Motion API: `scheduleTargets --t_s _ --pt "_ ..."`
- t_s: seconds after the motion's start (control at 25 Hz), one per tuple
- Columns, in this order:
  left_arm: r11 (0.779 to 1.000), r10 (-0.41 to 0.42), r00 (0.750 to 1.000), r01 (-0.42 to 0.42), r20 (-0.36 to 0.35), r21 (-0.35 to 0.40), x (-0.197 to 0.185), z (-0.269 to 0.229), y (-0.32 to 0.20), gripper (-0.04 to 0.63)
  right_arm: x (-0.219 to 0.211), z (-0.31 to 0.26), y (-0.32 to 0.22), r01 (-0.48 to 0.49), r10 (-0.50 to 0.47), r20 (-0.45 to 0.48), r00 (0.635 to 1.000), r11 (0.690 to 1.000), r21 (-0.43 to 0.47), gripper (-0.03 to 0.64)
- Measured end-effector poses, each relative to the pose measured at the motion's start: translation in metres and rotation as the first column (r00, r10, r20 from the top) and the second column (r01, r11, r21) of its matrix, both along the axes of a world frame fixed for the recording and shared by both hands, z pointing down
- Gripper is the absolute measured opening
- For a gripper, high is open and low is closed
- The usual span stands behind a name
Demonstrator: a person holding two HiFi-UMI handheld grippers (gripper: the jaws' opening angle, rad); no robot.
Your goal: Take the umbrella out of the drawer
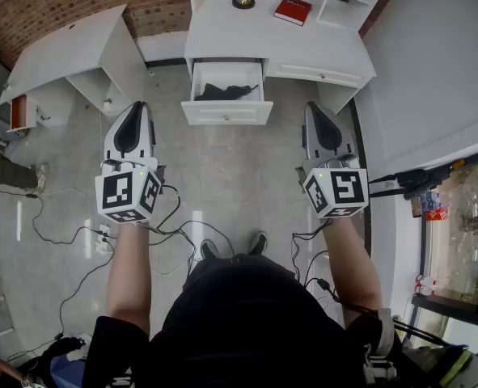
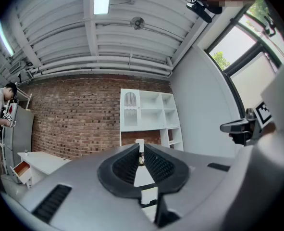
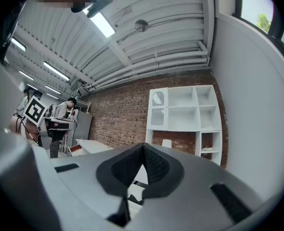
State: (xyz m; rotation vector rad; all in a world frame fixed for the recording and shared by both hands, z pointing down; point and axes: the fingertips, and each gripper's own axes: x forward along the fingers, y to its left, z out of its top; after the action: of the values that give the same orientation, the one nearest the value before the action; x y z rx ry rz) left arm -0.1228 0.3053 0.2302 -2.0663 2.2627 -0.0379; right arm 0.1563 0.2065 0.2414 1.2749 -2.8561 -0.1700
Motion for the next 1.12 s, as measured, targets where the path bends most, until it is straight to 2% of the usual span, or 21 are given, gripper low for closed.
scheduleTargets --t_s 0.24,0.56,0.72,0.76,0.88,0.96,1.12 --pt "1.000 -0.013 1.000 0.013 -0.007 0.001 0.021 0.003 -0.007 0.026 0.014 0.000 -0.006 0.025 -0.025 0.006 1.000 1.000 0.010 0.000" --pt "1.000 -0.009 1.000 0.009 0.025 -0.013 0.089 0.008 -0.027 0.026 0.069 0.012 -0.021 0.066 -0.065 0.049 0.997 0.998 -0.005 0.000" --pt "0.999 -0.027 0.999 0.028 0.038 -0.025 0.109 0.010 -0.022 0.028 0.081 0.025 -0.030 0.107 -0.105 0.047 0.993 0.994 -0.037 0.000" --pt "0.999 -0.035 0.999 0.036 0.039 -0.030 0.110 0.012 -0.019 0.036 0.079 0.030 -0.031 0.124 -0.122 0.040 0.992 0.991 -0.048 0.007" --pt "0.996 -0.055 0.998 0.057 0.027 -0.068 0.107 0.020 -0.013 0.170 0.070 0.038 -0.029 0.164 -0.163 0.017 0.986 0.985 -0.060 0.084" --pt "0.994 -0.073 0.997 0.074 0.015 -0.084 0.104 0.024 -0.010 0.217 0.068 0.039 -0.028 0.169 -0.169 0.001 0.986 0.985 -0.043 0.118" --pt "0.992 -0.084 0.996 0.085 0.015 -0.091 0.101 0.026 -0.010 0.238 0.068 0.038 -0.037 0.158 -0.158 0.001 0.987 0.987 -0.032 0.164"
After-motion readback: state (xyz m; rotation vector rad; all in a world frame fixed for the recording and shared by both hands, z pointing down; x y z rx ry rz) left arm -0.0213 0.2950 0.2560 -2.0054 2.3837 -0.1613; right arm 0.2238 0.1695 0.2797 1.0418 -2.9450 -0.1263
